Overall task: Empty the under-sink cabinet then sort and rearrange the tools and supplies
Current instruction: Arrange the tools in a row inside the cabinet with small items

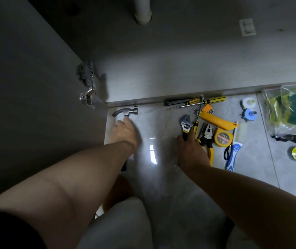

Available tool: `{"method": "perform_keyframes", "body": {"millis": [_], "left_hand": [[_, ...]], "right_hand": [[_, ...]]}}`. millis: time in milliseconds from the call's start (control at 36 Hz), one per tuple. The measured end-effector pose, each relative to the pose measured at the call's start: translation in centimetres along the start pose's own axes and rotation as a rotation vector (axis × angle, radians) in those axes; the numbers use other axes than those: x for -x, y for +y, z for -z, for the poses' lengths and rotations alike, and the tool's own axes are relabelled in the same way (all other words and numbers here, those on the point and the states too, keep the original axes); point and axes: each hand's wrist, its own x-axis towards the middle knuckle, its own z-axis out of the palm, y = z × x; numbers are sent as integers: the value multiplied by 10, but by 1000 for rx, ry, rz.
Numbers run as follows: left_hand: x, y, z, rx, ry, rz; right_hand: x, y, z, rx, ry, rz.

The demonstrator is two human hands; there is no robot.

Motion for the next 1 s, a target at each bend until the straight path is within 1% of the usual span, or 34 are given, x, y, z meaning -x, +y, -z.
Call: {"method": "perform_keyframes", "body": {"millis": [56, 111, 167, 222, 278, 361, 444, 500, 583, 639, 694, 778, 861, 1000], "left_hand": [[2, 13, -2, 10, -95, -179], [7, 25, -6, 91, -247, -344], [14, 36, -12, 194, -370, -406], [19, 46, -19, 262, -431, -424], [21, 55, -22, 245, -395, -449], [18, 62, -23, 197, -241, -437], [14, 55, -22, 157, -210, -375], [13, 46, -22, 149, -199, -376], [15, 37, -25, 162, -182, -414], [18, 36, -28, 217, -218, -425], [20, 38, -29, 224, -212, -420], [22, 43, -30, 200, -170, -377], [24, 45, -25, 155, -167, -305], [24, 36, -12, 162, -160, -208]], "right_hand": [[3, 1, 0, 6, 7, 28], [7, 1, -2, 20, -2, 52], [11, -1, -5, 42, -14, 69], [14, -2, -8, 31, -22, 91], [15, -3, -12, -16, -28, 142], [14, -5, -19, -75, -73, 271], [10, -7, -21, -145, -131, 356], [6, -6, -19, -169, -147, 381], [-1, -2, -17, -163, -151, 378], [-4, -1, -16, -161, -155, 343], [-7, -1, -16, -167, -167, 320], [-10, -4, -13, -208, -217, 340], [-9, -7, -13, -258, -267, 343], [-6, -13, -16, -217, -262, 354]]}}
